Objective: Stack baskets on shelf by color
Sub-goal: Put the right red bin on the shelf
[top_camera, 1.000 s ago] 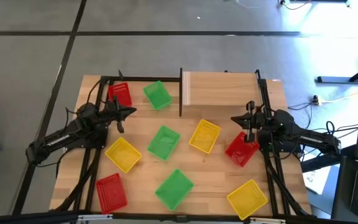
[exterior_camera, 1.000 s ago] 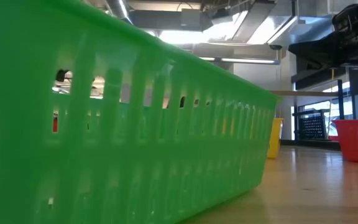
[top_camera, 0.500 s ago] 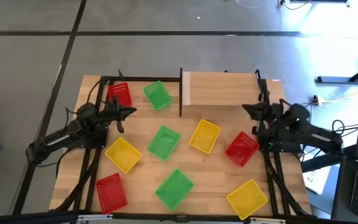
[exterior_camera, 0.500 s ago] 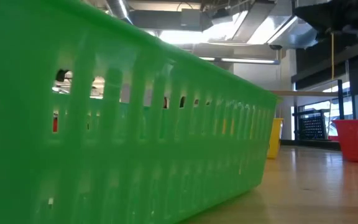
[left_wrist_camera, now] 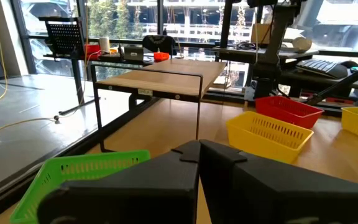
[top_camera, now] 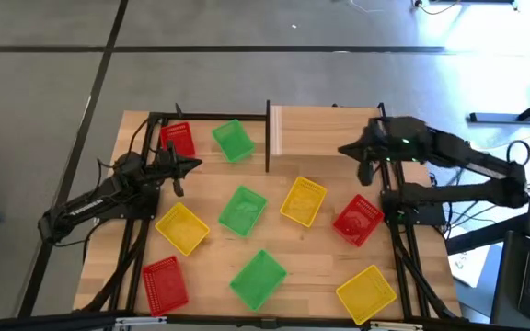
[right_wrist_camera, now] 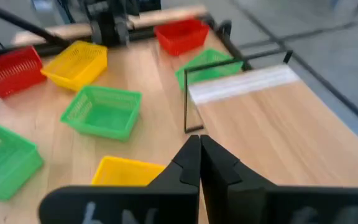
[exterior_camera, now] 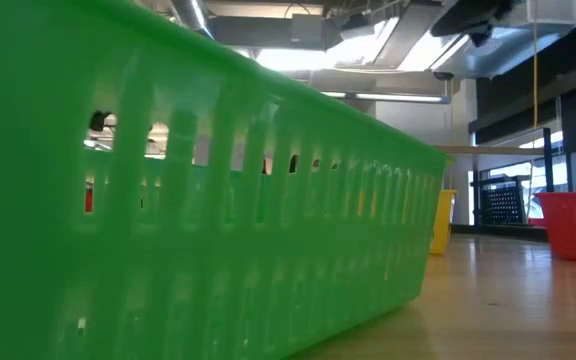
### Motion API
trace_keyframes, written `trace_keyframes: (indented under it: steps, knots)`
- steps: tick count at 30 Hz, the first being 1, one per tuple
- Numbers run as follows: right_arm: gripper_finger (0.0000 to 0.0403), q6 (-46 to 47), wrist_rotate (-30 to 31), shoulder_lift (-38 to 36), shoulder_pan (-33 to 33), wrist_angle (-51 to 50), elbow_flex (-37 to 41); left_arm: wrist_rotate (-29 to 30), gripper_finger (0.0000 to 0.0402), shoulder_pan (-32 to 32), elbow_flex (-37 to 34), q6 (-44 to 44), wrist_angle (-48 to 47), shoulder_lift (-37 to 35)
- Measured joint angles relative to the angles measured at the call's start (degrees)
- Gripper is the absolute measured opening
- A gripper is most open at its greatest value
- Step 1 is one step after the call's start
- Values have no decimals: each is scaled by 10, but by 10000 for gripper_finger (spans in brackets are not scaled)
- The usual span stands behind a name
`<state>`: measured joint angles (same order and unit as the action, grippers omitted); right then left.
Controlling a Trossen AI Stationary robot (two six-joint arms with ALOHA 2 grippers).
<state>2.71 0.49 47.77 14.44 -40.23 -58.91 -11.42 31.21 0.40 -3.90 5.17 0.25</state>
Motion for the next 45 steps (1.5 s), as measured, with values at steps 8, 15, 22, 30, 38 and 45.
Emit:
trace_keyframes:
  steps: [8,15,22,30,38,45]
  knots:
    - [0,-1,-19,123,-1,-61,-114,2,0,0,17,2,14,0]
    - [0,-1,-36,152,-1,-122,-152,-17,0,0,143,55,-127,39]
    - [0,17,-37,153,-22,-212,-154,-9,0,0,296,103,-231,159]
    - [0,179,-55,169,-77,-285,-154,20,0,0,436,91,-357,311]
    - [0,328,-100,178,-88,-300,-154,20,0,-11,500,122,-370,358]
    - [41,391,-144,188,-97,-329,-146,38,0,-33,505,126,-379,358]
